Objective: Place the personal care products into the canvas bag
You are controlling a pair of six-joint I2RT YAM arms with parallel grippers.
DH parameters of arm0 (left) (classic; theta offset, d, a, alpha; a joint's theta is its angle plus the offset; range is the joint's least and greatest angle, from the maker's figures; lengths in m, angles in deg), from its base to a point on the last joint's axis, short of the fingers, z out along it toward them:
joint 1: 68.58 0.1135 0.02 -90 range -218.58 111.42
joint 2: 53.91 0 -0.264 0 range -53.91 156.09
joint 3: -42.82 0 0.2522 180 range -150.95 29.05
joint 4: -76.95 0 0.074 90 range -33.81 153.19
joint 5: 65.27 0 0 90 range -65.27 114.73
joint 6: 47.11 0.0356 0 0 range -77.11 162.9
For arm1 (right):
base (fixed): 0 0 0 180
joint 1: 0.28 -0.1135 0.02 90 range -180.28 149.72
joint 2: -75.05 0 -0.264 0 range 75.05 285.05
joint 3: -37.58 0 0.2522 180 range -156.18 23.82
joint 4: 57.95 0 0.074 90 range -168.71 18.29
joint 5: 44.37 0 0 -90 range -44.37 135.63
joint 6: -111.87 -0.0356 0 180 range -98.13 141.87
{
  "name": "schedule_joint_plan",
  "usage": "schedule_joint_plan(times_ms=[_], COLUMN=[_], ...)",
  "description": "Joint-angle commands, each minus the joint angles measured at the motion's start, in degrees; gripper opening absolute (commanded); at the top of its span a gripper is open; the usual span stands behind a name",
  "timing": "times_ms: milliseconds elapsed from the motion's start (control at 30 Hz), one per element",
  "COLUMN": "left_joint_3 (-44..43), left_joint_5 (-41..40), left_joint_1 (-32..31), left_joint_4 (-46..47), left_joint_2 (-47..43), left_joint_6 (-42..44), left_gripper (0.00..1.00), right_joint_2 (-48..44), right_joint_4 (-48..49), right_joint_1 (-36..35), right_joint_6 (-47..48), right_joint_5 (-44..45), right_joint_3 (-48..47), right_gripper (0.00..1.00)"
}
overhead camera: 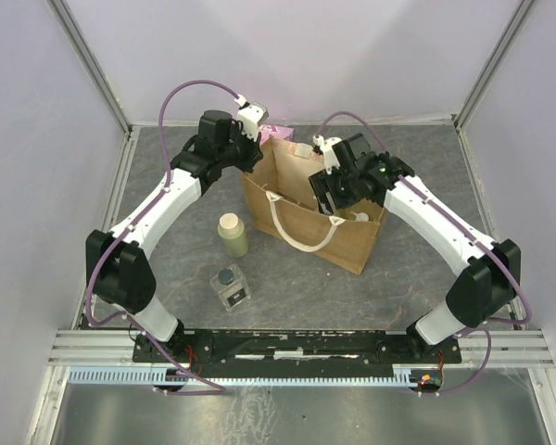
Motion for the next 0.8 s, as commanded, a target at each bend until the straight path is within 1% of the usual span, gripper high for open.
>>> schedule_joint_plan(times_ms=[0, 33, 200, 233, 267, 300, 333, 367, 467, 567, 667, 767], left_joint_3=[-2.5, -2.5, -2.8, -3.0, -3.3, -3.7, -4.3, -4.9, -6.1, -7.3, -8.3, -7.5], left_joint_5=[0.1, 0.0, -0.1, -0.1, -0.4, -0.8, -0.9, -1.2, -2.8, -6.0, -10.4, -13.5], left_joint_1=[0.5, 0.5, 0.5, 0.5, 0.5, 0.5, 0.5, 0.5, 0.5, 0.5, 0.5, 0.5], left_joint_4=[2.8, 2.8, 2.7, 2.6, 2.6, 2.4, 2.0, 1.6, 0.3, -3.3, -9.1, -14.4], left_joint_2=[-1.0, -1.0, -1.5, -1.6, -1.8, -2.0, -2.3, -2.5, -4.0, -6.1, -8.3, -10.9], left_joint_6=[-0.6, -0.6, -0.8, -1.0, -1.2, -1.8, -2.1, -2.3, -3.0, -3.5, -4.0, -5.4], left_gripper=[0.03, 0.03, 0.03, 0.08, 0.2, 0.62, 0.93, 0.97, 0.98, 0.99, 0.99, 0.99], right_joint_2=[-1.8, -2.0, -3.8, -4.3, -4.6, -4.6, -4.6, -4.4, -3.8, -2.6, -1.6, -0.9], right_joint_4=[-2.5, -3.4, -4.8, -4.9, -5.2, -5.6, -6.3, -6.8, -7.6, -9.9, -12.1, -13.2], right_joint_1=[0.1, 0.1, 0.1, 0.1, 0.1, 0.2, 0.2, 0.3, 1.2, 3.3, 6.0, 8.4], right_joint_6=[1.3, 1.4, 1.4, 1.5, 1.7, 2.0, 2.3, 2.9, 4.1, 3.3, 1.9, 1.3], right_joint_5=[2.2, 2.4, 3.9, 4.9, 6.1, 7.6, 9.5, 11.3, 16.1, 19.3, 19.2, 17.0], right_joint_3=[-7.7, -9.4, -14.8, -15.5, -16.2, -17.0, -17.9, -18.6, -20.1, -22.3, -24.2, -24.4], right_gripper=[0.85, 0.87, 0.94, 0.96, 0.97, 0.97, 0.97, 0.98, 1.0, 1.0, 1.0, 1.0])
